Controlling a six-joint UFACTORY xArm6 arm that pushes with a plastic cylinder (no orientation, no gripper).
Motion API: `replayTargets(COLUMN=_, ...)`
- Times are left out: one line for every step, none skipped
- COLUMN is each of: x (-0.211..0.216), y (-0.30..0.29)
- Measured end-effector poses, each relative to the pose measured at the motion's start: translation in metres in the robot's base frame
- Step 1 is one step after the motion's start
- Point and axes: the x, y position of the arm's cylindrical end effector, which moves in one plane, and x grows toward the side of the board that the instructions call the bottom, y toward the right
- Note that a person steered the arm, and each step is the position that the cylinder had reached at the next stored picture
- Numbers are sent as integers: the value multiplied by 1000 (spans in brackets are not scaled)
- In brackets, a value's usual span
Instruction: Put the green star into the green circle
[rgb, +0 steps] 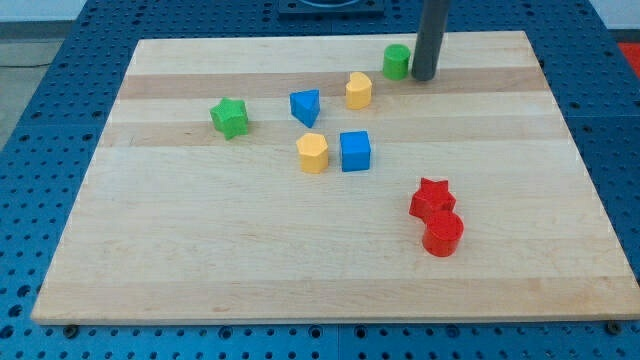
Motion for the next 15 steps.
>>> replayTargets(x=21, y=1)
replayTargets(x=40, y=-19)
replayTargets(x=51, y=-52)
replayTargets(x=66, y=-68)
replayTargets(x=75, y=-97)
replayTargets(x=85, y=-125)
replayTargets(x=99, y=-149)
replayTargets(x=103, y=-181)
replayTargets(x=104, y=-211)
replayTargets(x=116, y=-235)
replayTargets(x=115, y=-263)
replayTargets(x=107, y=-265)
replayTargets(x=86, y=-265)
replayTargets(x=70, y=-279)
replayTargets(x=66, y=-299)
